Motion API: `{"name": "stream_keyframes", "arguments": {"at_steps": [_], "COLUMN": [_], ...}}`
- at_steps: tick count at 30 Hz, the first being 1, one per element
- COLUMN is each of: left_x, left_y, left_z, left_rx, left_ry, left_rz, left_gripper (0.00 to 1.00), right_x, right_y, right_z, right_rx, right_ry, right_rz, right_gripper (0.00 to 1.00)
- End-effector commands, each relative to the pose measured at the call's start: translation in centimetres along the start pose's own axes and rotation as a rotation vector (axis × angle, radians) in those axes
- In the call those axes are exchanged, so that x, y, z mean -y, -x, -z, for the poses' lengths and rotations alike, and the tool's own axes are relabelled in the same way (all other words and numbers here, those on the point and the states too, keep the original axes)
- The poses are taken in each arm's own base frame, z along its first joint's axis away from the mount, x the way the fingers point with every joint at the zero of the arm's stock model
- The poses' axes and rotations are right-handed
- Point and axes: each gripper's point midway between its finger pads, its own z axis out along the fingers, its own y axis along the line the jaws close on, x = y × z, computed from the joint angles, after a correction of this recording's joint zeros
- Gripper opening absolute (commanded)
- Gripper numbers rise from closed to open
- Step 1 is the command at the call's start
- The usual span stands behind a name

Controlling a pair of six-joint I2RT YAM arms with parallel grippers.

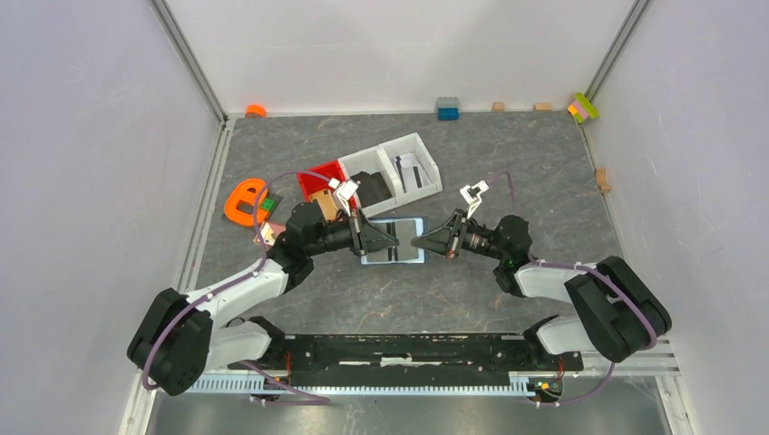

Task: Take the credit cards out of the card holder
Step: Remove the credit card from the card holder.

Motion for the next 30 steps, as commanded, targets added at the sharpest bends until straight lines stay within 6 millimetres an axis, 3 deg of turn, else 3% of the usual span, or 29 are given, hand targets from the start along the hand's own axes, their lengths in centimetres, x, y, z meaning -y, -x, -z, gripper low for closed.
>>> {"name": "stream_keyframes", "arguments": {"at_steps": [1, 15, 16, 17, 19, 23, 27, 30], "left_x": [1.1, 0.1, 0.3, 0.6, 1.6, 3.3, 3.4, 3.5], "left_y": [1.2, 1.9, 1.9, 1.7, 1.3, 0.5, 0.4, 0.4], "left_z": [0.0, 1.0, 0.9, 0.8, 0.4, -0.5, -0.6, -0.5], "left_rx": [0.043, 0.102, 0.096, 0.084, 0.056, -0.002, -0.005, -0.001], "left_ry": [-0.034, 0.052, 0.038, 0.013, -0.052, -0.155, -0.158, -0.152], "left_rz": [-0.015, -0.040, -0.041, -0.040, -0.031, -0.011, -0.014, -0.020], "left_gripper": [0.02, 0.02, 0.02, 0.02, 0.02, 0.02, 0.02, 0.02], "right_x": [-1.1, -2.0, -2.2, -2.4, -3.0, -3.5, -3.4, -3.0], "right_y": [1.4, 2.1, 2.1, 2.2, 2.1, 1.3, 0.6, 0.5], "right_z": [-0.1, 0.7, 0.7, 0.7, 0.7, -0.1, -0.8, -0.9], "right_rx": [0.029, 0.065, 0.067, 0.066, 0.062, 0.025, -0.002, -0.008], "right_ry": [0.027, 0.074, 0.084, 0.094, 0.119, 0.149, 0.145, 0.127], "right_rz": [0.063, 0.050, 0.053, 0.058, 0.064, 0.071, 0.070, 0.069], "right_gripper": [0.00, 0.00, 0.05, 0.19, 0.37, 0.52, 0.52, 0.32]}}
